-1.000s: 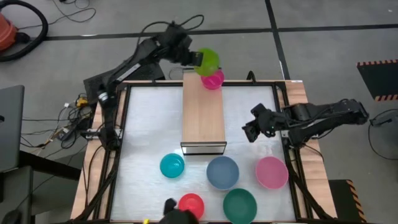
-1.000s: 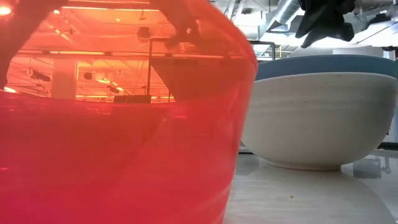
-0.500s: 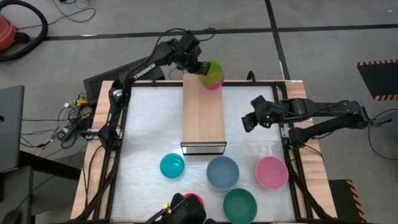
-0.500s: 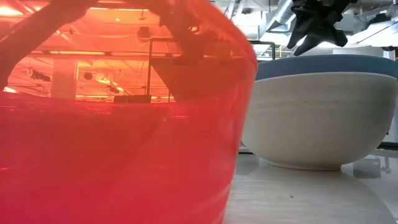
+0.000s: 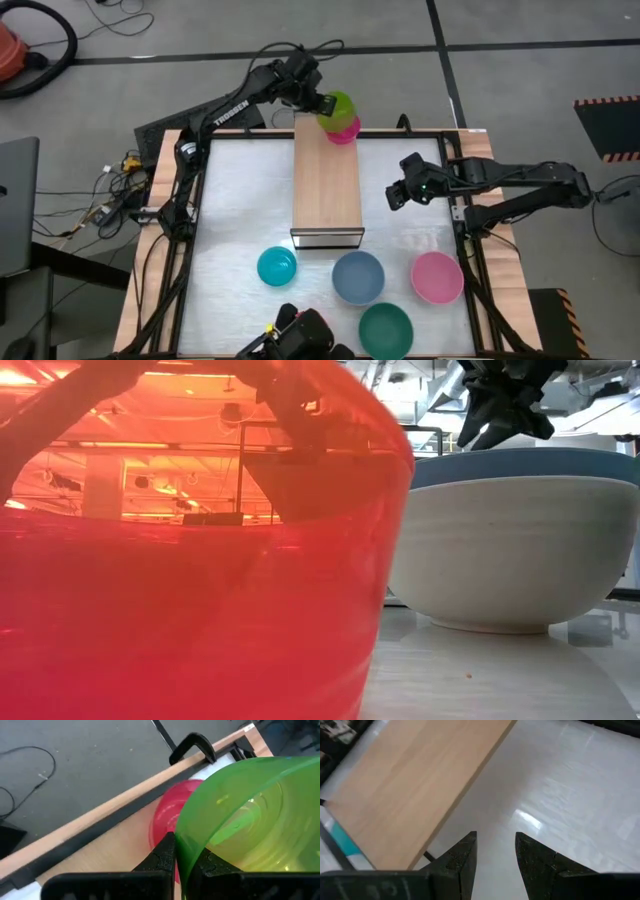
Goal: Place and stack bowls onto a shelf
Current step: Stack the green bowl on top of the pink bowl on the shelf
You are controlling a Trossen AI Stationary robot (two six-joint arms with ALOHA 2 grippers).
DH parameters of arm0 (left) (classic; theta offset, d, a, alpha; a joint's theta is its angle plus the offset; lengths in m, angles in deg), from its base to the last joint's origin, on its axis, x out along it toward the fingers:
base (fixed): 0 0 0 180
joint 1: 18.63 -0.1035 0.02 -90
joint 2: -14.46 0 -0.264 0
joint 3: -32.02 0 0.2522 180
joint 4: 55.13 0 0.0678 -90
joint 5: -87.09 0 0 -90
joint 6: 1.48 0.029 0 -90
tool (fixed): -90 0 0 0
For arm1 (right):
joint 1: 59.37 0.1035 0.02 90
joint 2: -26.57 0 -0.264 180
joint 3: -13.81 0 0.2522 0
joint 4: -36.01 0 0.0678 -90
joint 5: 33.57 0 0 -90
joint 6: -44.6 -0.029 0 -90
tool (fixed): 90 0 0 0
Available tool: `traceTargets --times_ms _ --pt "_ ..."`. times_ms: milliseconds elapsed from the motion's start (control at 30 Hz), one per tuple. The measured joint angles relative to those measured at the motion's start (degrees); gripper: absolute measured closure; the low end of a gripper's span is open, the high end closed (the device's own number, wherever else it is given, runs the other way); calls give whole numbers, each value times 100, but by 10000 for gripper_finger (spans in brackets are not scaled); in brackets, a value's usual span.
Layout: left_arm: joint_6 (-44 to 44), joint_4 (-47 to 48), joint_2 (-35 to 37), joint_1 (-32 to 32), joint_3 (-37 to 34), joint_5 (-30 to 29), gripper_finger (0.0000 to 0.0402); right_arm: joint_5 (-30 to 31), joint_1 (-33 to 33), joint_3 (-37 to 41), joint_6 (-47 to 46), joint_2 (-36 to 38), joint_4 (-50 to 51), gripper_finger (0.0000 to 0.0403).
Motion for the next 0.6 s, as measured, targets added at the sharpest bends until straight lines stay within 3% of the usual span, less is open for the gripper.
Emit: traceTargets --times_ms 267,400,600 --pt "-35 -116 -200 49 -53 122 401 -4 4 -2 100 -1 2 242" --pt "-20 -282 -172 63 -52 -202 401 -6 4 -2 101 1 -28 242" --pt "-62 -254 -169 -39 -52 47 401 -12 4 -2 103 -1 -22 242"
